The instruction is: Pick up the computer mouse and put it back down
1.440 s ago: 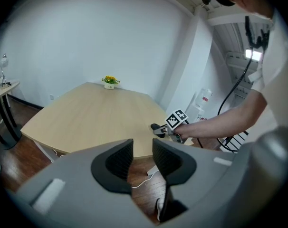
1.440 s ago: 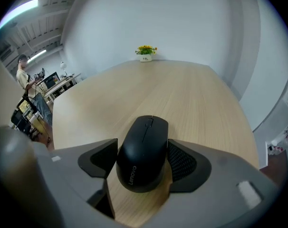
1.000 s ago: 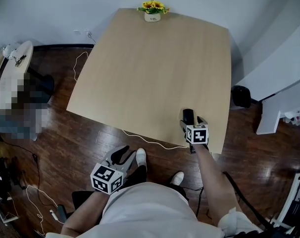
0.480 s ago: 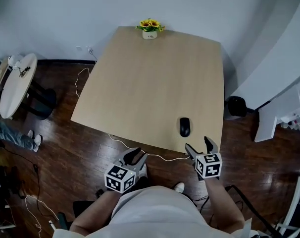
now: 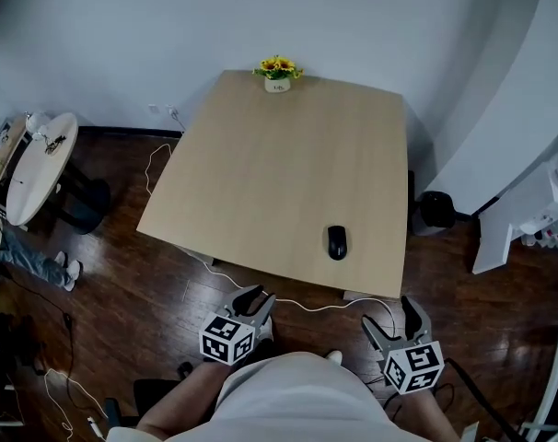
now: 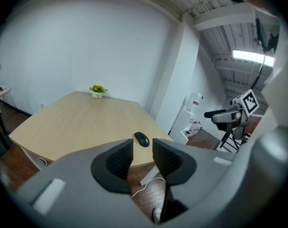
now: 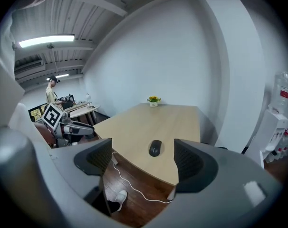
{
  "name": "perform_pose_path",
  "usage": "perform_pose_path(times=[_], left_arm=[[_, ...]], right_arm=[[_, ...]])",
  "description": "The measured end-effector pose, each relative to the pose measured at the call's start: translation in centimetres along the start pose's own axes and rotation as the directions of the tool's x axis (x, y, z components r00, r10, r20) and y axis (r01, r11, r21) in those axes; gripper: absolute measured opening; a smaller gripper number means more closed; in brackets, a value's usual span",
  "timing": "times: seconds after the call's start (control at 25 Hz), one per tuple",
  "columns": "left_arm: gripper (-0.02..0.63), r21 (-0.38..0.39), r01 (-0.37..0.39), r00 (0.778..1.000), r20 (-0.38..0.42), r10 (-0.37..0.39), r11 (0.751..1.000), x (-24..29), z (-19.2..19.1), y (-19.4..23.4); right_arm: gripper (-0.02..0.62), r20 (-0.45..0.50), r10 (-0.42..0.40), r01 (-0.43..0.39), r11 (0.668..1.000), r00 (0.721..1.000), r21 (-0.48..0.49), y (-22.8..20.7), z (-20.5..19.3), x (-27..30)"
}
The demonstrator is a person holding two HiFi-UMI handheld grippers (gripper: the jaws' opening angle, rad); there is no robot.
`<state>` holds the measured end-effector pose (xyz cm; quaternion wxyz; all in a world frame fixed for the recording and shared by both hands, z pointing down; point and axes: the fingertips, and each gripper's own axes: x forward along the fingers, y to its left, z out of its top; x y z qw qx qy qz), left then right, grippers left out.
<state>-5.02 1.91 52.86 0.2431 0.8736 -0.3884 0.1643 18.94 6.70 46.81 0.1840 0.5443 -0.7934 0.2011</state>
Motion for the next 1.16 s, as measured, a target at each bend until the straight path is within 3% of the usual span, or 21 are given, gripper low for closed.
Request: perform_pose_path(times=[0.28, 1.16], left_arm=[[0.097, 0.020, -0.005, 1.000, 0.001, 0.005, 1.000, 0.3, 0.0, -2.5], [0.097, 0.039, -0.024, 1.000, 0.015, 0.023, 0.999, -0.5, -0.3, -4.0]], right_arm=[[0.413, 0.026, 0.027, -0.029, 0.998, 0.999, 0.057, -1.0, -0.5, -2.8], [0.411, -0.019, 0.062, -0.062, 0.998, 0.998, 0.017, -0.7, -1.5, -3.2]])
